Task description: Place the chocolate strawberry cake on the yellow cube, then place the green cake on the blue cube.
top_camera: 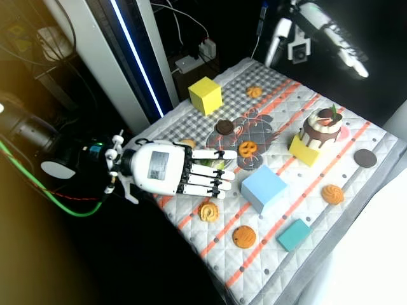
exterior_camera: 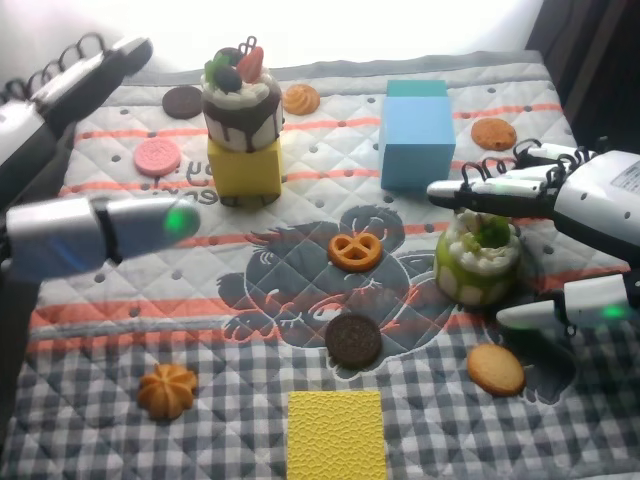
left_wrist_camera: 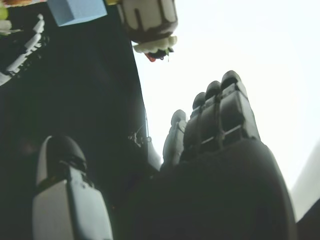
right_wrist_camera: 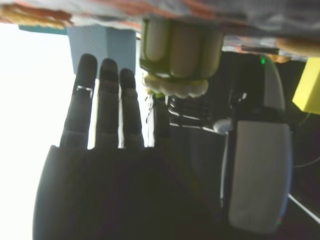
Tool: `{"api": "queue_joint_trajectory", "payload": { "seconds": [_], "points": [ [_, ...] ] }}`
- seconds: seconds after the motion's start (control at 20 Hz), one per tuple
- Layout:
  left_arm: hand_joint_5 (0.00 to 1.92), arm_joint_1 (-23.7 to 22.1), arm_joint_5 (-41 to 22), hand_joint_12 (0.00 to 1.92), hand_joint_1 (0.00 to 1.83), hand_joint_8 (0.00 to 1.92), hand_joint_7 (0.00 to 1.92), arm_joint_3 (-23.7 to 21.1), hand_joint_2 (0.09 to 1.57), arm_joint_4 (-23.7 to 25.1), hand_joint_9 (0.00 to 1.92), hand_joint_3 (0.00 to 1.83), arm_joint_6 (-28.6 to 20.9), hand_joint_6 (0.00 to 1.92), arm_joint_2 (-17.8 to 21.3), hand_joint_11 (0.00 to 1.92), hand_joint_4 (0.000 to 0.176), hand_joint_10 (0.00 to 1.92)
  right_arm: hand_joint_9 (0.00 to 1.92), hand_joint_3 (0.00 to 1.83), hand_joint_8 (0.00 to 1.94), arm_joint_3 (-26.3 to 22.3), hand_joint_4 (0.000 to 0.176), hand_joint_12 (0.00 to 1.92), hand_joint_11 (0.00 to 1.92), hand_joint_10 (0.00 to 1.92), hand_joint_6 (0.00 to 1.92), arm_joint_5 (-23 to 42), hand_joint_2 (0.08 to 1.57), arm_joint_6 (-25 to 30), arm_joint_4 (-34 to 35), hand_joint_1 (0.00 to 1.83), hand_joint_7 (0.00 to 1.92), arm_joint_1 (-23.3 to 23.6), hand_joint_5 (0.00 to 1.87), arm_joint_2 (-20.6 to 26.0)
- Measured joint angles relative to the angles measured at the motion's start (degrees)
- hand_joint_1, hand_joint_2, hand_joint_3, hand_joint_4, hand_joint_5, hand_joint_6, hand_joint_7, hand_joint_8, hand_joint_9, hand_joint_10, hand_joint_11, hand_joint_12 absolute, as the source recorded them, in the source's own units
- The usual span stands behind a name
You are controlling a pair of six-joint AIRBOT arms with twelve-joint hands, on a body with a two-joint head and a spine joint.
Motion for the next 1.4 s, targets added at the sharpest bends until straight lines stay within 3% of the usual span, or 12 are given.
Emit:
{"api": "queue_joint_trajectory", "payload": {
  "seconds": [0.05,0.15,0.35,0.45,0.55,0.7,0.75,0.95,1.1,1.15,1.3,1.4],
  "points": [
    [0.00,0.9,-1.0,0.00,0.66,0.00,0.00,-0.9,0.84,0.2,0.00,0.00,0.0,0.00,0.8,0.00,0.173,0.00,1.01,0.00,0.78,0.0,0.000,1.25,0.66,0.29,0.01,0.1,1.12,0.1,0.0,1.28,0.96,0.0,0.84,0.0],
    [0.00,3.5,-3.0,0.00,0.74,0.00,0.00,-3.1,0.84,1.8,0.00,0.00,-0.1,0.00,2.4,0.00,0.156,0.00,0.93,0.00,1.37,0.0,0.000,1.37,0.80,1.00,0.80,1.0,1.17,0.2,-0.2,1.25,0.89,0.7,0.90,0.0],
    [0.00,9.0,-4.2,0.00,0.72,0.00,0.00,-4.3,0.82,-0.5,0.00,0.00,-3.0,0.00,3.0,0.00,0.173,0.00,0.86,0.00,1.17,-0.6,0.030,1.39,0.64,0.87,1.06,3.0,1.16,0.2,-1.1,1.19,0.89,3.4,0.91,1.5],
    [0.00,10.3,-4.8,0.00,0.69,0.00,0.00,-4.3,0.83,-1.9,0.00,0.00,-4.5,0.00,3.0,0.00,0.159,0.00,0.91,0.00,1.17,-0.4,0.009,1.21,0.64,0.71,1.02,5.3,1.15,0.2,-0.4,1.20,0.92,5.1,0.91,2.1],
    [0.00,11.5,-5.9,0.00,0.69,0.00,0.00,-4.3,0.82,-3.0,0.00,0.00,-5.4,0.00,3.0,0.00,0.123,0.00,0.80,0.00,1.17,0.7,0.000,1.24,0.60,1.32,1.00,7.2,1.15,0.2,0.1,1.36,0.92,7.8,0.87,1.9],
    [0.00,12.0,-6.6,0.00,0.71,0.00,0.00,-4.3,0.82,-3.3,0.00,0.00,-6.4,0.00,2.9,0.00,0.135,0.00,0.76,0.00,1.15,5.1,0.000,1.33,0.53,1.31,1.01,6.2,1.15,0.1,2.8,1.36,0.94,12.4,0.90,-1.9],
    [0.00,12.0,-6.8,0.00,0.69,0.00,0.00,-4.2,0.82,-3.3,0.00,0.00,-6.5,0.00,2.8,0.00,0.159,0.00,0.79,0.00,0.98,6.7,0.000,1.31,0.57,1.27,0.99,5.0,1.13,0.1,3.4,1.36,0.99,13.8,0.98,-3.4],
    [0.00,12.0,-6.7,0.00,0.71,0.00,0.00,-4.0,0.83,-3.2,0.00,0.00,-6.6,0.00,2.3,0.00,0.154,0.00,1.00,0.00,0.99,12.2,0.039,1.25,0.74,0.35,1.01,-2.9,1.12,0.1,4.1,1.21,0.96,19.3,0.98,-8.8],
    [0.00,12.0,-6.8,0.00,0.72,0.00,0.00,-3.7,0.84,-3.2,0.00,0.00,-6.9,0.00,2.1,0.00,0.157,0.00,1.01,0.00,1.05,14.2,0.030,1.19,0.70,0.27,0.94,-6.4,1.12,0.1,3.9,1.21,0.94,20.7,1.01,-10.7],
    [0.00,12.0,-6.7,0.00,0.72,0.00,0.00,-3.4,0.84,-3.2,0.00,0.00,-7.5,0.00,1.7,0.00,0.140,0.00,1.00,0.00,1.18,14.7,0.001,1.27,0.70,0.25,0.89,-7.8,1.13,0.1,4.0,1.21,0.87,21.0,1.02,-11.0],
    [0.00,12.0,-6.6,0.00,0.73,0.00,0.00,-3.4,0.85,-3.0,0.00,0.01,-8.0,0.00,1.6,0.00,0.110,0.00,1.04,0.00,1.18,16.0,0.000,1.28,0.76,0.29,0.82,-9.9,1.12,0.0,4.0,1.22,0.88,21.1,1.06,-11.2],
    [0.00,12.0,-6.5,0.00,0.74,0.00,0.00,-3.4,0.85,-3.0,0.00,0.01,-8.3,0.00,1.6,0.00,0.125,0.00,1.00,0.00,1.23,16.6,0.000,1.34,0.71,0.35,0.83,-11.1,1.13,0.0,4.4,1.22,0.85,21.4,1.05,-11.7]
  ]
}}
